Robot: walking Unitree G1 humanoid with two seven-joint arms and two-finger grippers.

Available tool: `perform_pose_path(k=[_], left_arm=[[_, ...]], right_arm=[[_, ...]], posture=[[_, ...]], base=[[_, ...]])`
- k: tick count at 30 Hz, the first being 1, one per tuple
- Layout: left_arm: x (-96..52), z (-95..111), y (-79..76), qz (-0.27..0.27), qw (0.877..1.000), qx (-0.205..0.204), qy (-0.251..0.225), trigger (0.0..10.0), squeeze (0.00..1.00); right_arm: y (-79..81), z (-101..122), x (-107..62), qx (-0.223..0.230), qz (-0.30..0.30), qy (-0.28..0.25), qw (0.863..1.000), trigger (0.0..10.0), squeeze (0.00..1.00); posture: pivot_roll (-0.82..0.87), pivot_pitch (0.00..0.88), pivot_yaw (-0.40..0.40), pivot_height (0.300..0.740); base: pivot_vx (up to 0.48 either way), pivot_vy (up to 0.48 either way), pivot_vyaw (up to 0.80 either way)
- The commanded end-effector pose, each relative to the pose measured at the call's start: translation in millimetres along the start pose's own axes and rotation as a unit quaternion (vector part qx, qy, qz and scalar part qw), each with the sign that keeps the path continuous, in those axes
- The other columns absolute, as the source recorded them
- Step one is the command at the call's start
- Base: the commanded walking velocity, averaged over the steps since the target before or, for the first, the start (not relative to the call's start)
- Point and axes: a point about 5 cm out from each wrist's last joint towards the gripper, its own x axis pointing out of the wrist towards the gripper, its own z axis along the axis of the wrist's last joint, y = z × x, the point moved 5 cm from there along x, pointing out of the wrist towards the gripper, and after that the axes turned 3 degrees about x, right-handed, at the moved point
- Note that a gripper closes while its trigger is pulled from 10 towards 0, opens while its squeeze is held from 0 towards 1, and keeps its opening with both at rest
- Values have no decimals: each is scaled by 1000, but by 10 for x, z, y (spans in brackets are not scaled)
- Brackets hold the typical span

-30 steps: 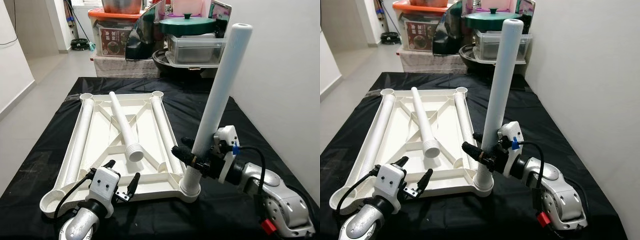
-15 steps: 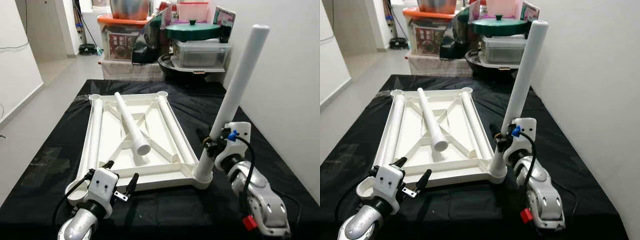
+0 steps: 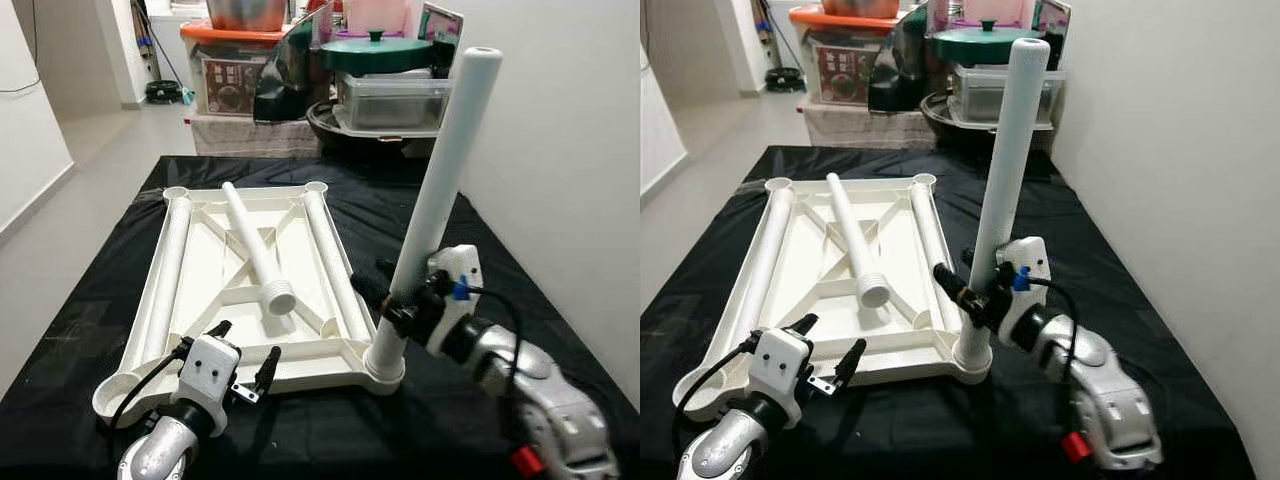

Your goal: Building children table

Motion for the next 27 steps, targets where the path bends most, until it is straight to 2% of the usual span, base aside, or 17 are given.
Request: perform_pose_path(k=[1, 2, 4, 5, 7, 9, 10, 11, 13, 16, 17, 19, 20, 22, 23, 24, 27], left_arm=[[12, -11, -16, -5, 1000, 4, 2, 10000, 0], [10, -10, -18, -4, 1000, 4, 2, 10000, 0], [8, -9, -19, -4, 1000, 4, 2, 10000, 0], [4, -7, -23, -3, 1000, 4, 2, 10000, 0], [3, -7, -25, -2, 1000, 3, 2, 10000, 0], [-2, -5, -27, -2, 1000, 3, 2, 10000, 0], [-2, -5, -27, -2, 1000, 3, 2, 10000, 0], [-6, -5, -21, -3, 1000, 4, 3, 10000, 0], [-7, -2, -17, -4, 1000, 5, 3, 10000, 0], [-7, -1, -17, -4, 1000, 5, 3, 10000, 0], [-7, -1, -17, -5, 1000, 5, 3, 10000, 0], [-1, -1, -19, -8, 1000, 5, 4, 10000, 0], [2, -1, -20, -9, 1000, 5, 4, 10000, 0], [5, -1, -23, -10, 1000, 5, 4, 10000, 0], [7, -2, -24, -11, 1000, 5, 4, 10000, 0], [7, -2, -26, -11, 1000, 4, 3, 10000, 0], [5, -3, -35, -11, 1000, 2, 3, 10000, 0]], right_arm=[[131, 11, -9, 5, 45, -1, 999, 10000, 0], [47, -19, -4, 10, 26, 0, 1000, 0, 0], [-76, -63, 12, 8, -8, 5, 1000, 0, 0], [-432, -160, 33, 15, -131, 11, 991, 0, 0], [-599, -209, 23, 22, -196, 15, 980, 0, 0], [-798, -239, -32, 61, -307, -17, 950, 0, 0], [-798, -239, -32, 61, -307, -17, 950, 0, 0], [-773, -286, -60, 107, -360, -41, 926, 0, 0], [-503, -352, 34, 102, -341, -37, 934, 0, 0], [-429, -361, 59, 98, -330, -36, 938, 0, 0], [-233, -377, 150, 93, -286, -32, 953, 10000, 0], [8, -345, 227, 102, -220, -51, 969, 10000, 0], [46, -324, 245, 99, -207, -56, 972, 10000, 875], [46, -260, 251, 83, -188, -59, 977, 10000, 1000], [43, -203, 251, 68, -169, -55, 982, 10000, 843], [41, -139, 236, 58, -147, -57, 986, 10000, 0], [130, 22, 177, 40, -81, -68, 994, 10000, 0]], posture=[[96, 0, -70, 740], [105, 0, -78, 740], [105, 0, -78, 740], [106, 0, -78, 740], [106, 0, -78, 740], [107, 0, -78, 740], [107, 0, -78, 740], [109, 0, -75, 740], [109, 0, -71, 740], [109, 0, -71, 740], [108, 0, -69, 740], [98, 0, -60, 740], [97, 0, -60, 740], [94, 0, -61, 740], [94, 0, -62, 740], [91, 0, -62, 740], [94, 0, -66, 740]], base=[[0, 0, 0], [0, 0, 0], [0, 0, 0], [0, 0, 0], [0, 0, 0], [0, 0, 0], [0, 0, 0], [0, 0, 0], [0, 0, 0], [0, 0, 0], [0, 0, 0], [0, 0, 0], [0, 0, 0], [0, 0, 0], [0, 0, 0], [0, 0, 0], [0, 0, 0]])
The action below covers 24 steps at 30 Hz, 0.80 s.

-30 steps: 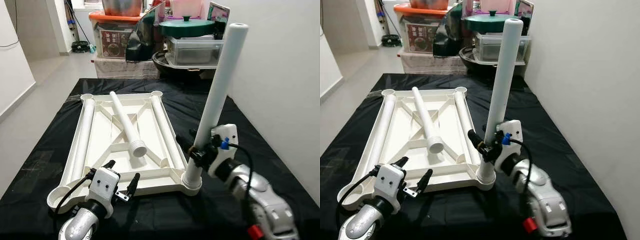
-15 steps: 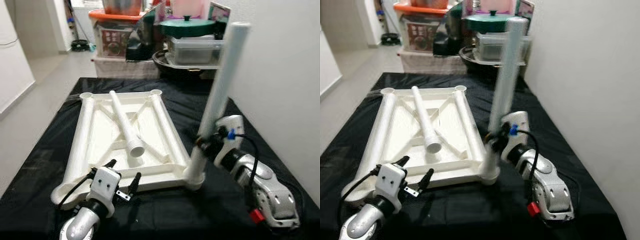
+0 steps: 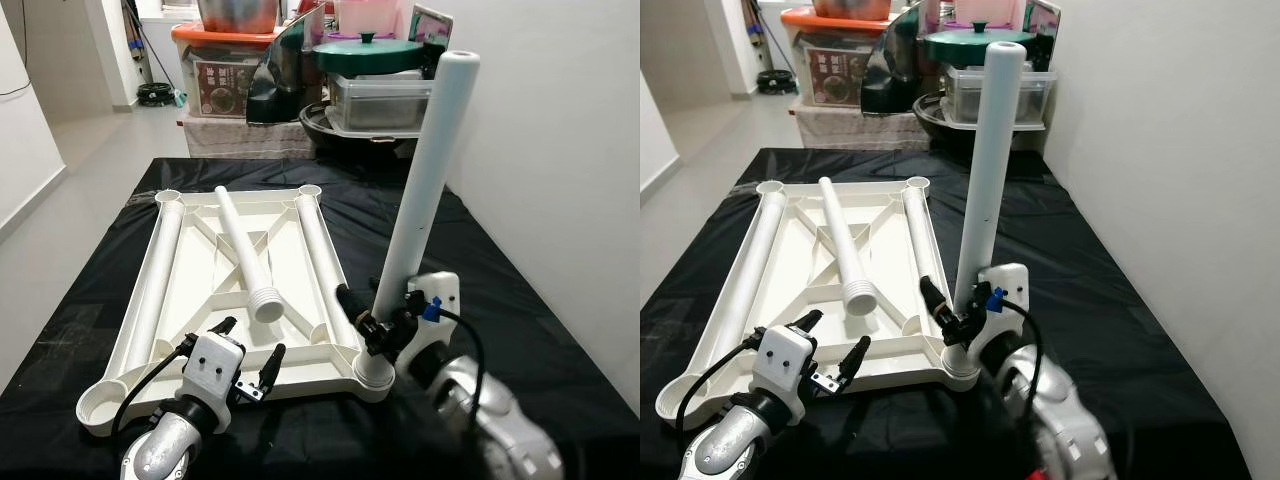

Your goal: Building children table

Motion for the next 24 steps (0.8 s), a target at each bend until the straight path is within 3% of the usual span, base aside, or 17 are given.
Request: perform_pose_path(k=[1, 3, 4, 5, 6, 10, 11, 12, 14, 15, 17, 18, 19, 20, 21, 22, 24], left_arm=[[-11, -44, -16, -4, 1000, 0, 10, 10000, 0], [-11, -44, -15, -4, 1000, 0, 10, 10000, 0], [-11, -45, -16, -4, 1000, -1, 9, 10000, 0], [-11, -45, -16, -4, 1000, -1, 9, 10000, 0], [-15, -48, -13, -3, 1000, 0, 10, 10000, 0], [-22, -52, -6, -1, 1000, 0, 10, 10000, 0], [-27, -58, -1, 0, 1000, 0, 11, 10000, 0], [-27, -58, -1, 0, 1000, 0, 11, 10000, 0], [-34, -66, 0, 1, 1000, -1, 13, 10000, 0], [-34, -66, 0, 1, 1000, -1, 13, 10000, 0], [-34, -74, -7, 0, 1000, -1, 14, 10000, 0], [-34, -74, -7, 0, 1000, -1, 14, 10000, 0], [-33, -80, -10, -1, 1000, -1, 15, 10000, 0], [-33, -80, -10, -1, 1000, -1, 15, 10000, 0], [-30, -80, -11, -3, 1000, 0, 15, 10000, 0], [-30, -80, -11, -3, 1000, 0, 15, 10000, 0], [-24, -81, -14, -6, 1000, 2, 15, 10000, 0]], right_arm=[[129, 100, -34, 4, 60, -8, 998, 10000, 0], [139, 115, -53, 0, 72, -6, 997, 10000, 0], [106, 107, -69, -11, 77, 1, 997, 4039, 0], [106, 107, -69, -11, 77, 1, 997, 4039, 0], [0, 60, -106, -26, 81, 16, 996, 0, 0], [-89, 33, -108, -33, 67, 19, 997, 0, 0], [-238, -19, -70, -35, 14, 25, 999, 0, 0], [-238, -19, -70, -35, 14, 25, 999, 0, 0], [-559, -118, -31, -30, -112, 35, 993, 0, 0], [-559, -118, -31, -30, -112, 35, 993, 0, 0], [-881, -233, -114, 24, -271, 23, 962, 0, 0], [-881, -233, -114, 24, -271, 23, 962, 0, 0], [-921, -279, -160, 39, -320, 15, 946, 3216, 0], [-921, -279, -160, 39, -320, 15, 946, 3216, 0], [-763, -264, -76, 33, -281, 11, 959, 10000, 0], [-763, -264, -76, 33, -281, 11, 959, 10000, 0], [-482, -227, 28, 45, -208, -7, 977, 10000, 0]], posture=[[94, 0, -66, 740], [94, 0, -66, 740], [96, 0, -70, 740], [96, 0, -70, 740], [98, 0, -73, 740], [102, 0, -76, 740], [103, 0, -78, 740], [103, 0, -78, 740], [102, 0, -78, 740], [102, 0, -78, 740], [104, 0, -73, 740], [104, 0, -73, 740], [97, 0, -67, 740], [97, 0, -67, 740], [94, 0, -63, 740], [94, 0, -63, 740], [89, 0, -60, 740]], base=[[0, 0, 0], [0, 0, 0], [0, 0, 0], [0, 0, 0], [0, 0, 0], [0, 0, 0], [0, 0, 0], [0, 0, 0], [0, 0, 0], [0, 0, 0], [0, 0, 0], [0, 0, 0], [0, 0, 0], [0, 0, 0], [0, 0, 0], [0, 0, 0], [0, 0, 0]])
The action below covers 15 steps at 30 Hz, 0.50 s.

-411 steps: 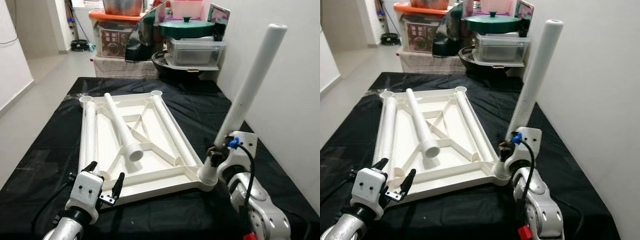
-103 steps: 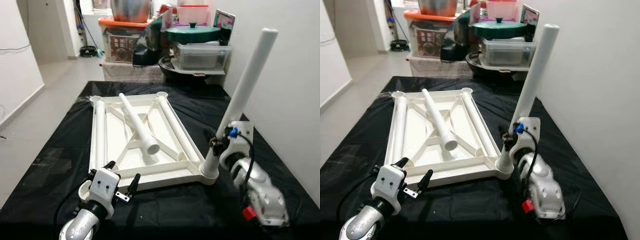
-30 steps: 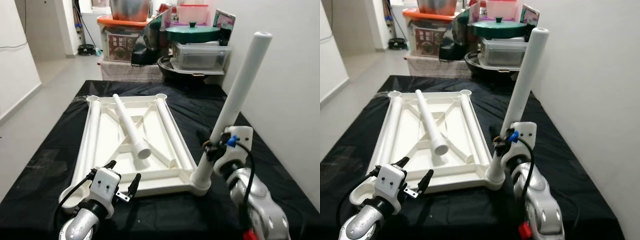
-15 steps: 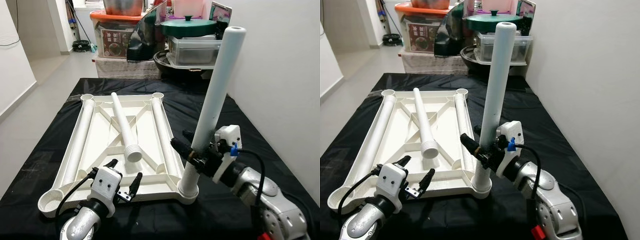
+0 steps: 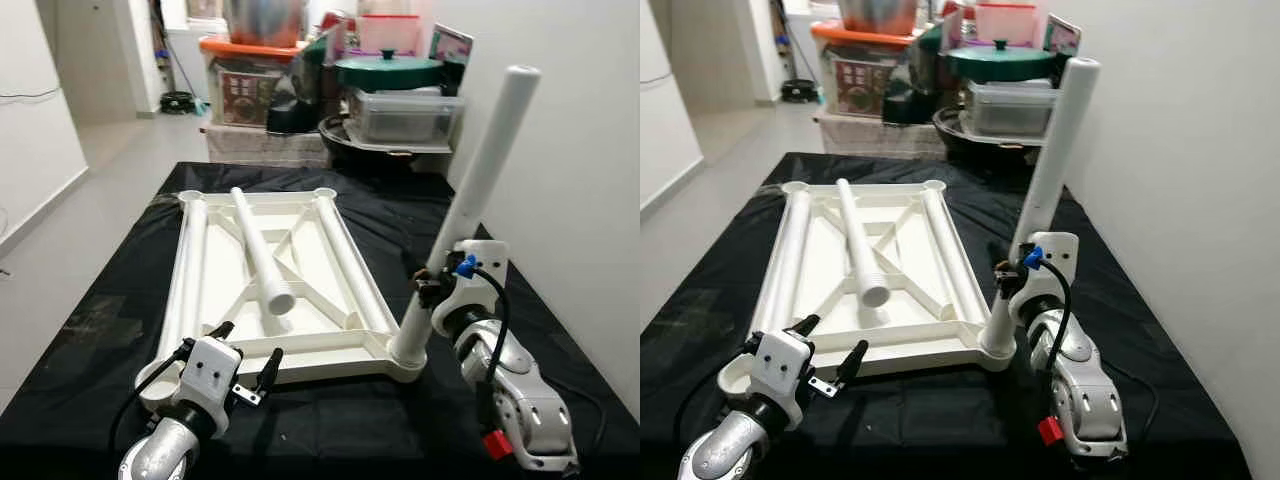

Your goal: Building children table

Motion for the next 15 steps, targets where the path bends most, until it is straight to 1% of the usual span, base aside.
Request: perform_pose_path(k=[1, 2, 3, 5, 6, 7, 8, 9, 10, 12, 13, 14, 15], left_arm=[[10, -45, -21, -9, 1000, 4, 8, 10000, 0], [16, -45, -24, -11, 1000, 5, 7, 10000, 0], [20, -44, -27, -11, 1000, 5, 7, 10000, 0], [25, -42, -29, -11, 1000, 5, 7, 10000, 0], [25, -42, -29, -11, 1000, 5, 7, 10000, 0], [26, -54, -34, -11, 1000, 3, 7, 10000, 0], [25, -61, -38, -11, 1000, 2, 8, 10000, 0], [24, -65, -41, -11, 1000, 2, 8, 10000, 0], [24, -67, -42, -11, 1000, 1, 9, 10000, 0], [25, -74, -47, -12, 1000, 1, 9, 10000, 0], [27, -73, -38, -12, 1000, 2, 9, 10000, 0], [28, -72, -31, -13, 1000, 3, 9, 10000, 0], [28, -70, -23, -12, 1000, 3, 9, 10000, 0]], right_arm=[[265, -158, -76, 56, 69, 20, 996, 10000, 0], [318, -146, -102, 58, 91, 18, 994, 10000, 1000], [349, -141, -119, 57, 104, 18, 993, 10000, 1000], [389, -132, -125, 33, 133, 28, 990, 10000, 1000], [389, -132, -125, 33, 133, 28, 990, 10000, 1000], [447, -47, -171, 20, 207, 33, 978, 10000, 0], [479, -8, -203, 18, 238, 34, 971, 10000, 0], [500, 15, -226, 17, 257, 34, 966, 10000, 0], [510, 22, -235, 17, 263, 34, 964, 10000, 0], [595, 23, -383, 3, 335, 48, 941, 10000, 0], [593, -20, -467, -8, 369, 67, 927, 2000, 0], [585, -53, -522, -15, 389, 80, 917, 2000, 0], [568, -77, -541, -22, 395, 88, 914, 0, 0]], posture=[[89, 0, -60, 740], [87, 0, -61, 740], [87, 0, -61, 740], [85, 0, -62, 740], [85, 0, -62, 740], [81, 0, -60, 740], [81, 0, -60, 740], [81, 0, -60, 740], [81, 0, -60, 740], [80, 0, -54, 740], [81, 0, -56, 740], [81, 0, -56, 740], [82, 0, -55, 740]], base=[[0, 0, 0], [0, 0, 0], [0, 0, 0], [0, 0, 0], [0, 0, 0], [0, 0, 0], [0, 0, 0], [0, 0, 0], [0, 0, 0], [0, 0, 0], [0, 0, 0], [0, 0, 0], [0, 0, 0]])
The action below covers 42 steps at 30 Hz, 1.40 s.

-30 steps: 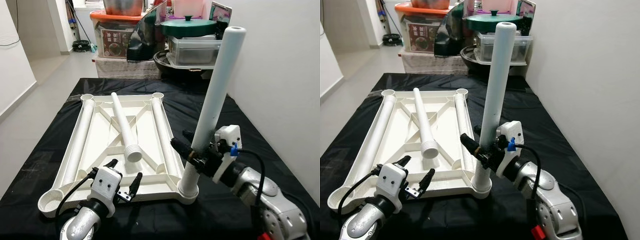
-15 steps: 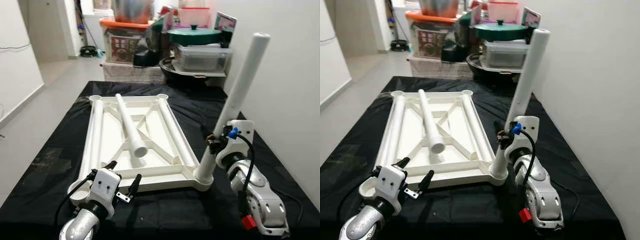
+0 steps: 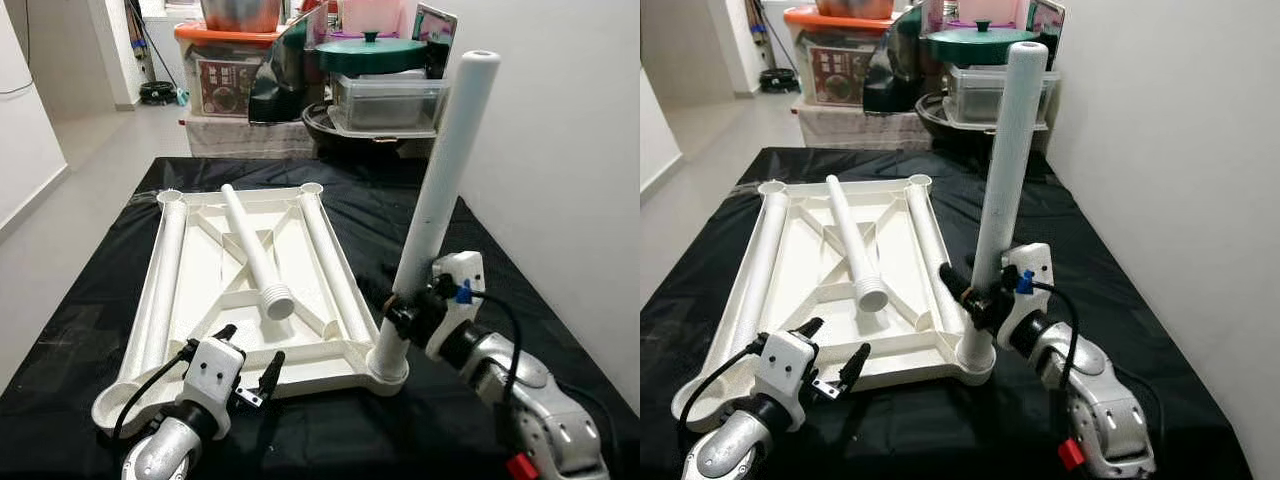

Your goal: Building children table

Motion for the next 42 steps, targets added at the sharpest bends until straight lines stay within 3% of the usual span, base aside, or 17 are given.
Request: perform_pose_path(k=[1, 4, 7, 8, 11, 14, 15, 16, 17, 20, 21, 24, 25, 35, 36, 41, 42], left_arm=[[-2, -14, 9, -3, 1000, 5, 1, 10000, 0], [-9, -17, 23, -2, 1000, 6, 1, 10000, 0], [-12, -18, -17, -6, 1000, 5, 2, 10000, 0], [-12, -18, -17, -6, 1000, 5, 2, 10000, 0], [-10, -16, -16, -7, 1000, 5, 1, 10000, 0], [-9, -15, -2, -7, 1000, 7, 1, 10000, 0], [-11, -18, 6, -7, 1000, 8, 2, 10000, 0], [-11, -18, 6, -7, 1000, 8, 2, 10000, 0], [-13, -19, 10, -7, 1000, 8, 2, 10000, 0], [-6, -18, -5, -10, 1000, 8, 2, 10000, 0], [1, -14, -11, -11, 1000, 8, 1, 10000, 0], [12, -9, -16, -11, 1000, 8, -1, 10000, 0], [16, -8, -19, -11, 1000, 7, -1, 10000, 0], [15, -15, -6, -7, 1000, 6, -2, 10000, 0], [18, -14, -3, -6, 1000, 7, -2, 10000, 0], [19, -13, -2, -4, 1000, 7, -2, 10000, 0], [15, -16, -4, -5, 1000, 7, -2, 10000, 0]], right_arm=[[160, -91, 19, 22, 52, 14, 998, 0, 0], [4, -143, 42, -4, 2, 26, 1000, 0, 0], [-489, -335, 103, -6, -200, 42, 979, 0, 0], [-489, -335, 103, -6, -200, 42, 979, 0, 0], [-714, -541, 7, 41, -353, 50, 933, 0, 0], [-681, -640, -30, 75, -392, 51, 916, 0, 0], [-580, -661, 33, 75, -374, 58, 923, 4471, 0], [-580, -661, 33, 75, -374, 58, 923, 4471, 0], [-455, -640, 125, 67, -341, 60, 936, 10000, 0], [-182, -450, 294, 71, -253, 13, 965, 10000, 0], [-165, -375, 299, 67, -237, -1, 969, 10000, 1000], [-189, -289, 306, 47, -224, -7, 973, 10000, 1000], [-215, -227, 294, 34, -199, -7, 979, 10000, 0], [22, -20, 39, -41, 26, 34, 998, 9647, 0], [-61, -45, 40, -36, 6, 35, 999, 0, 0], [-400, -204, 101, -16, -120, 44, 992, 0, 0], [-588, -277, 96, 17, -213, 37, 976, 0, 0]], posture=[[82, 0, -55, 740], [82, 0, -53, 740], [84, 0, -49, 740], [84, 0, -49, 740], [87, 0, -50, 740], [89, 0, -47, 740], [86, 0, -43, 740], [86, 0, -43, 740], [86, 0, -43, 740], [78, 0, -41, 740], [78, 0, -43, 740], [77, 0, -46, 740], [77, 0, -48, 740], [81, 0, -60, 740], [83, 0, -62, 740], [85, 0, -59, 740], [88, 0, -58, 740]], base=[[0, 0, 0], [0, 0, 0], [0, 0, 0], [0, 0, 0], [0, 0, 0], [0, 0, 0], [0, 0, 0], [0, 0, 0], [0, 0, 0], [0, 0, 0], [0, 0, 0], [0, 0, 0], [0, 0, 0], [0, 0, 0], [0, 0, 0], [0, 0, 0], [0, 0, 0]])
